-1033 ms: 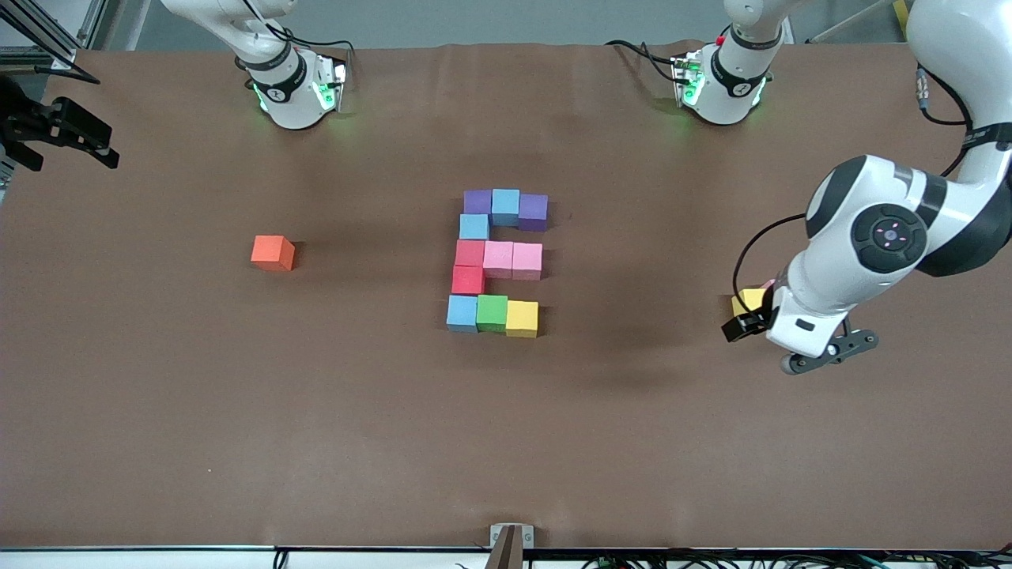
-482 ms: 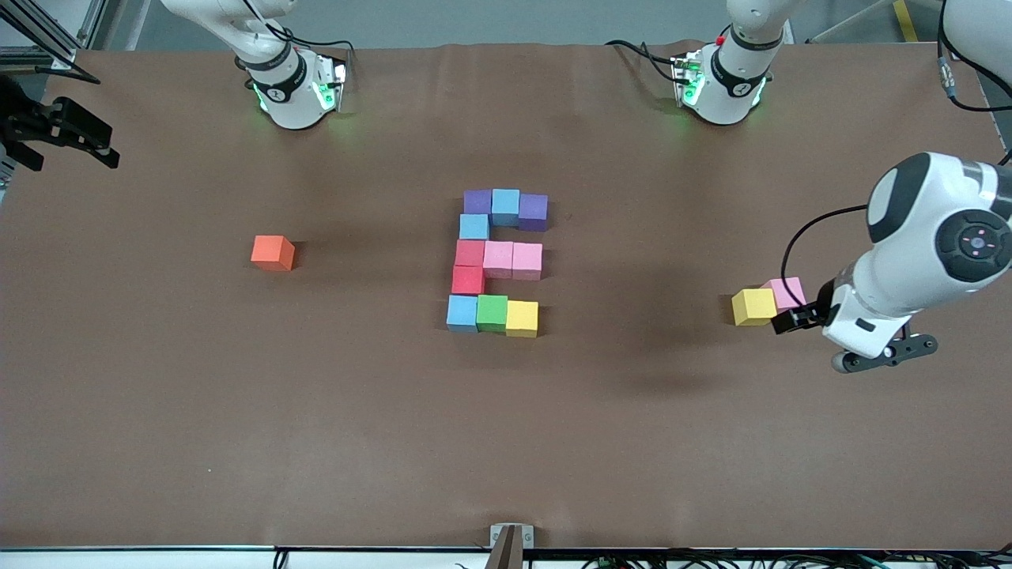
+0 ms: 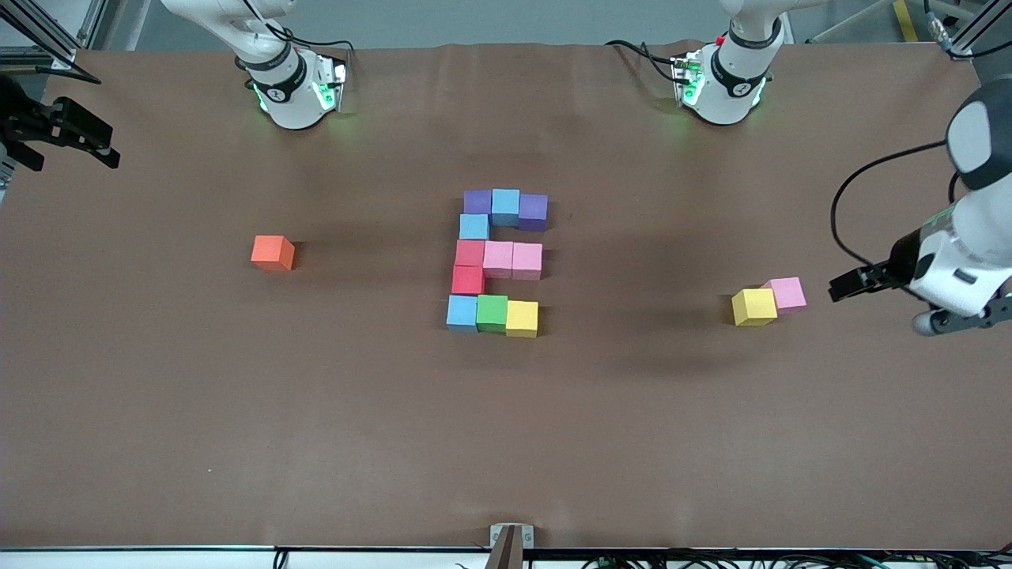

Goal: Arrange 11 blocks into digit 3

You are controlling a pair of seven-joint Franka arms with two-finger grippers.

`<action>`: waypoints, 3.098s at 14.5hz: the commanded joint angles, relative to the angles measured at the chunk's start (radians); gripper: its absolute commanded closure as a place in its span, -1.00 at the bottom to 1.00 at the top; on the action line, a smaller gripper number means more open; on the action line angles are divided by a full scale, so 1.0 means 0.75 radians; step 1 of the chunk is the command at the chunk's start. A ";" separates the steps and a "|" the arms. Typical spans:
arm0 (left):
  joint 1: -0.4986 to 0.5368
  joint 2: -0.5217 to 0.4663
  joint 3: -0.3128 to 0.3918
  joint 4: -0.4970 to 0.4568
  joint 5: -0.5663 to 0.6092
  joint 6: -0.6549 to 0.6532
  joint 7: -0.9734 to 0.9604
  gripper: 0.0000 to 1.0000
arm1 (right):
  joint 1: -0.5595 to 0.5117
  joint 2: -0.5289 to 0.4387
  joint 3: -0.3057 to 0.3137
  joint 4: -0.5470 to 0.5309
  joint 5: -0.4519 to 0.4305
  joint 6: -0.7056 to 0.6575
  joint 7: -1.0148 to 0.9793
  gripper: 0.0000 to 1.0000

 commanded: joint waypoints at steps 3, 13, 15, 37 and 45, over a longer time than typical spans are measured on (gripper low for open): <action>-0.122 -0.168 0.183 -0.101 -0.086 0.002 0.100 -0.99 | 0.020 -0.034 -0.004 -0.030 -0.020 0.007 0.006 -1.00; -0.177 -0.277 0.282 0.036 -0.076 -0.155 0.262 -0.99 | 0.020 -0.034 -0.004 -0.030 -0.020 0.010 0.006 -1.00; -0.188 -0.273 0.280 0.042 -0.072 -0.159 0.299 -0.99 | 0.020 -0.034 -0.004 -0.028 -0.020 0.012 0.006 -1.00; -0.186 -0.228 0.241 0.195 -0.094 -0.345 0.346 -1.00 | 0.028 -0.034 -0.006 -0.030 -0.014 0.005 0.006 -1.00; -0.190 -0.228 0.239 0.202 -0.096 -0.343 0.328 -1.00 | 0.024 -0.038 -0.008 -0.028 0.013 0.005 0.017 -1.00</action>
